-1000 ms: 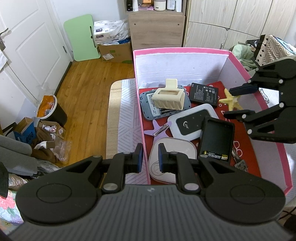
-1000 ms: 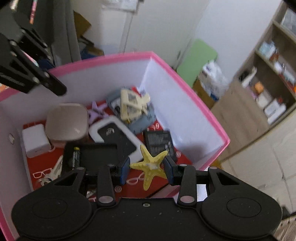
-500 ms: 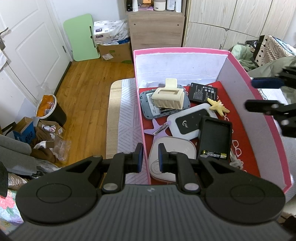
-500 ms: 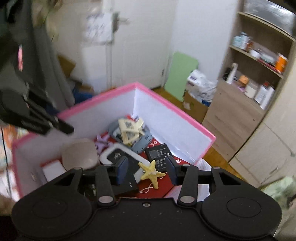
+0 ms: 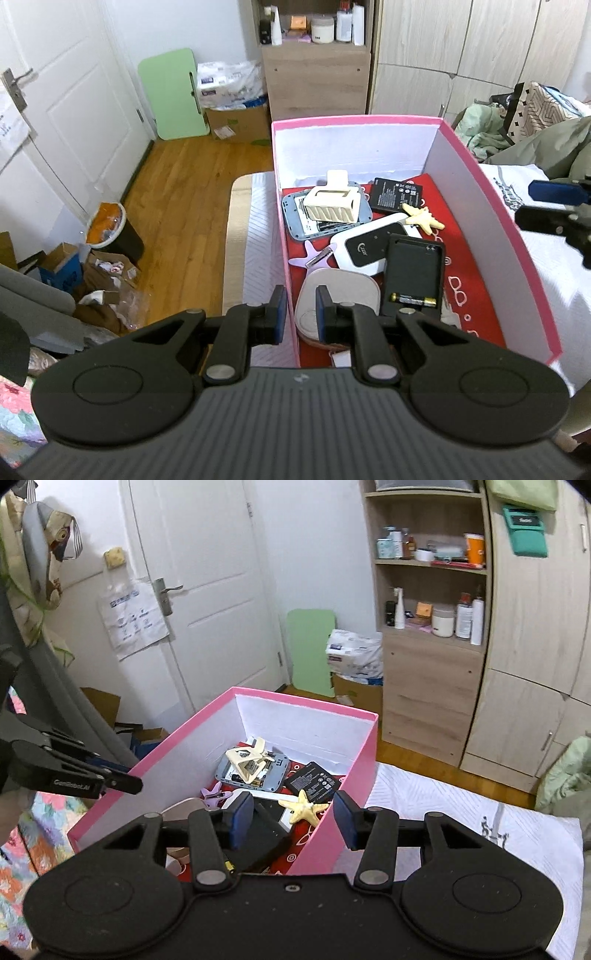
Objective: Organize rigid objects
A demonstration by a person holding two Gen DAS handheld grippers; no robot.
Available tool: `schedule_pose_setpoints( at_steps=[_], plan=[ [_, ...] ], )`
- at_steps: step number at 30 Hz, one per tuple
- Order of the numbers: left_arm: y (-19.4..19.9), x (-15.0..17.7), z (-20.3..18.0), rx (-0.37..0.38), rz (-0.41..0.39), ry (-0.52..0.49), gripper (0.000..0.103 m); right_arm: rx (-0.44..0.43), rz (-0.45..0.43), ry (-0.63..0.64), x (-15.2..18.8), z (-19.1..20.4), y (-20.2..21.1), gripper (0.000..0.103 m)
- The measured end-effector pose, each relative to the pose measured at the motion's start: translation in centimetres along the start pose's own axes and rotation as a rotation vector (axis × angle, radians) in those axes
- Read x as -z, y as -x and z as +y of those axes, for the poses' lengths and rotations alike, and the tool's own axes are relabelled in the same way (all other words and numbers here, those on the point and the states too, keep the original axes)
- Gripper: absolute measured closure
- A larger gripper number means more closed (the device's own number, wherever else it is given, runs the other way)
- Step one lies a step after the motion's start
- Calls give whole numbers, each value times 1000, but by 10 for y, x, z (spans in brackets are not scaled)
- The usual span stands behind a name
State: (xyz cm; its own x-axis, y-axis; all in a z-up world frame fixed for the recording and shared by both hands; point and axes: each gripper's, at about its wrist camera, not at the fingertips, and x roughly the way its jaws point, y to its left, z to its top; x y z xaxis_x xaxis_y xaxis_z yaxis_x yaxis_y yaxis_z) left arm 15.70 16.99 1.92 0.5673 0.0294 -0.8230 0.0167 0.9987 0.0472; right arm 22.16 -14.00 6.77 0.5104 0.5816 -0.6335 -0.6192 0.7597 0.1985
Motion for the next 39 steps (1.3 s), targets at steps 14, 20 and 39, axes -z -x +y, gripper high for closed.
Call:
schedule_pose_setpoints(
  at_steps=[14, 20, 39],
  plan=[
    [70, 28, -49, 44, -129, 15, 52, -54, -70, -21, 22, 23, 48, 45],
    [85, 43, -62, 72, -118, 59, 25, -6, -78, -39, 34, 21, 72, 42],
    [86, 75, -95, 8, -69, 90, 14, 210, -108, -186, 66, 27, 136, 1]
  ],
)
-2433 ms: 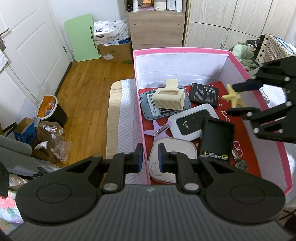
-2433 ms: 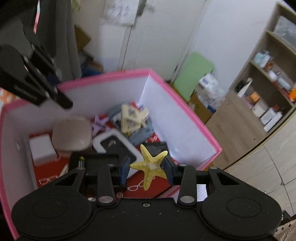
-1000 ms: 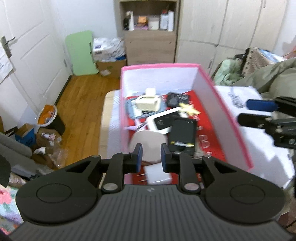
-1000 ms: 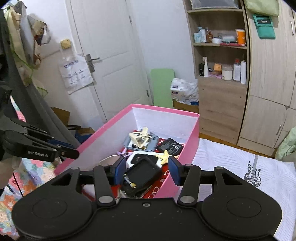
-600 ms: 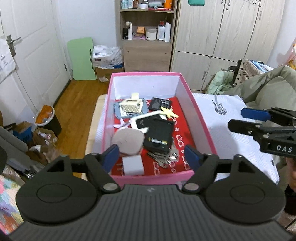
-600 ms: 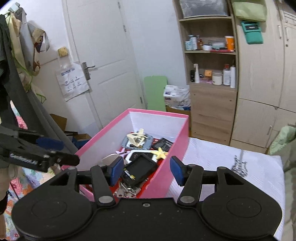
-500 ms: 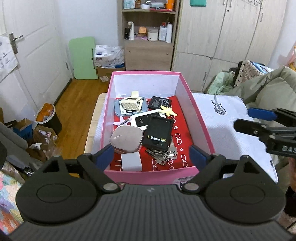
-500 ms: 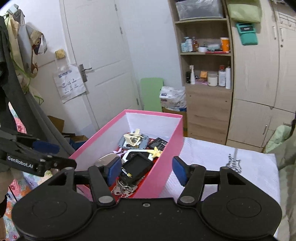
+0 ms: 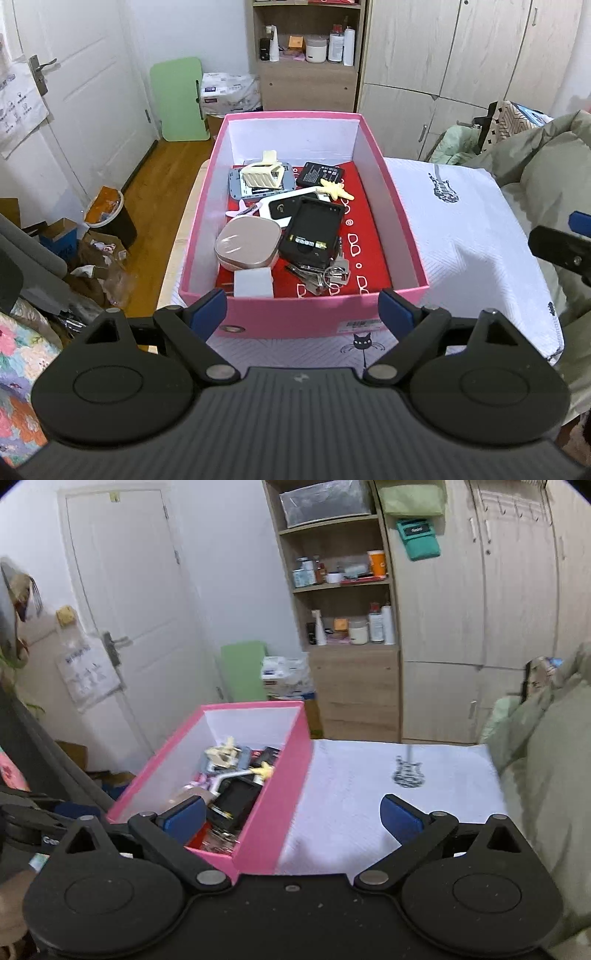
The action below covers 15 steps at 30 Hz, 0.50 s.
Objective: Organize rigid objects
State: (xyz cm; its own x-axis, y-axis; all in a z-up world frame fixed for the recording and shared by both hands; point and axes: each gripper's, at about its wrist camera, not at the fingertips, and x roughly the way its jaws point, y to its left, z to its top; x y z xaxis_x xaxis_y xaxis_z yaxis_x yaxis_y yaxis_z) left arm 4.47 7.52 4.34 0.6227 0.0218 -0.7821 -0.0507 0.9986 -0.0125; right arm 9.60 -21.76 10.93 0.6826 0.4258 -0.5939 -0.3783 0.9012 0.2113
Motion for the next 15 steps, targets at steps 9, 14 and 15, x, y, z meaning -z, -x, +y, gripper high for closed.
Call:
schedule_pose_setpoints(
  at_steps=[9, 14, 15],
  plan=[
    [8, 17, -7, -3, -19, 3, 14, 47, -19, 8, 14, 3, 18, 1],
    [12, 24, -13, -12, -34, -11, 14, 77, -9, 9, 23, 5, 18, 1],
    [13, 26, -14, -11, -34, -11, 14, 80, -6, 10, 25, 6, 18, 1]
  ],
)
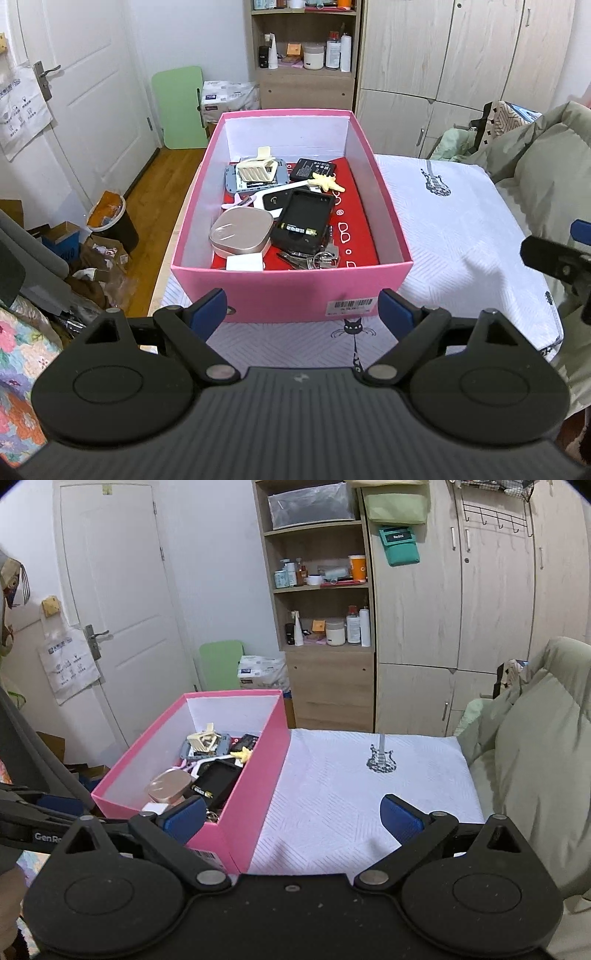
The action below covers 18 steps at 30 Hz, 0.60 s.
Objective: Organize rigid objects
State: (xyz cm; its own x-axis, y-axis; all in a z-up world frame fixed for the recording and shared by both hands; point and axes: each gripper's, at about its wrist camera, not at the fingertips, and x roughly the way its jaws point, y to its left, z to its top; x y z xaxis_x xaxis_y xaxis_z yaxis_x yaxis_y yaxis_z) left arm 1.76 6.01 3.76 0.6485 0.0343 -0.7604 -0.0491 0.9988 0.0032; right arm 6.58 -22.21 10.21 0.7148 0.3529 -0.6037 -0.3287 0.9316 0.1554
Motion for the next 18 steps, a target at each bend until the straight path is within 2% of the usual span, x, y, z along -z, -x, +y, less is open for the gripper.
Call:
schedule_pose_setpoints(
  at_steps=[18],
  plan=[
    [2, 11, -4, 21, -19, 9, 14, 62, -17, 24, 14, 3, 2, 1]
  ],
)
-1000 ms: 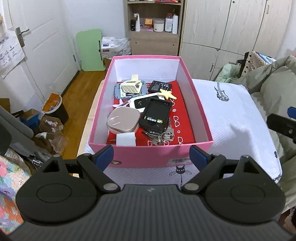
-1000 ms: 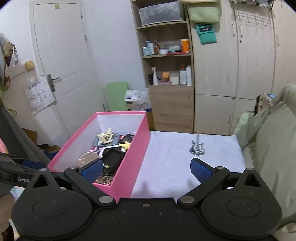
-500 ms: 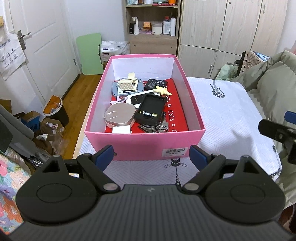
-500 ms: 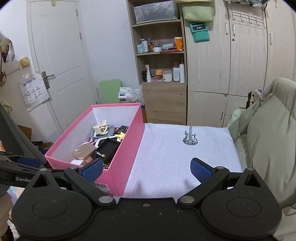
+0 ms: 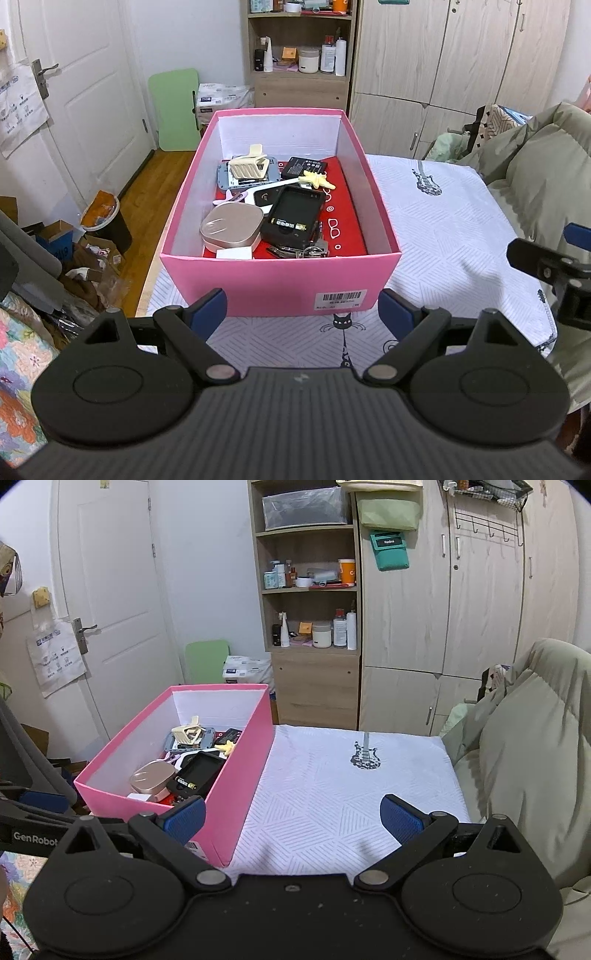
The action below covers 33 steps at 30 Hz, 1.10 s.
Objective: Organize rigid objects
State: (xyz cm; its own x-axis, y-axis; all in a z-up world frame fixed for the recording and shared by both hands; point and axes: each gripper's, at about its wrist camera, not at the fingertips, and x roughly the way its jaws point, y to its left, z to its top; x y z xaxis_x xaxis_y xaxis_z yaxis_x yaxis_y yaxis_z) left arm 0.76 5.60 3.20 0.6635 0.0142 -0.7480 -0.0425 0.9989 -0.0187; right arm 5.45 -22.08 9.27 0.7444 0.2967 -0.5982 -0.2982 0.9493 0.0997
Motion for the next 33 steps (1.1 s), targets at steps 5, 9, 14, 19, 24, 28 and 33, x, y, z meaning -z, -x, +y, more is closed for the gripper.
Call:
schedule_pose_setpoints(
  at_steps=[5, 9, 14, 19, 24, 28, 33],
  plan=[
    [0, 1, 0, 0, -1, 3, 14, 12, -3, 1, 2, -2, 2, 1],
    [0, 2, 0, -6, -8, -5, 6, 26, -9, 6, 3, -3, 2, 1],
    [2, 5, -1, -14, -39, -7, 0, 50, -17, 17, 6, -4, 1, 1],
    [2, 7, -3, -27, -57, -14, 0, 61, -26, 18, 8, -6, 3, 1],
    [1, 10, -5, -42, -71, -20, 0, 61, -42, 22, 10, -6, 6, 1],
    [2, 11, -5, -42, -79, -23, 0, 62, -50, 21, 12, -6, 8, 1],
    [4, 13, -6, -34, -86, -27, 0, 70, -64, 31, 15, -3, 11, 1]
  ],
)
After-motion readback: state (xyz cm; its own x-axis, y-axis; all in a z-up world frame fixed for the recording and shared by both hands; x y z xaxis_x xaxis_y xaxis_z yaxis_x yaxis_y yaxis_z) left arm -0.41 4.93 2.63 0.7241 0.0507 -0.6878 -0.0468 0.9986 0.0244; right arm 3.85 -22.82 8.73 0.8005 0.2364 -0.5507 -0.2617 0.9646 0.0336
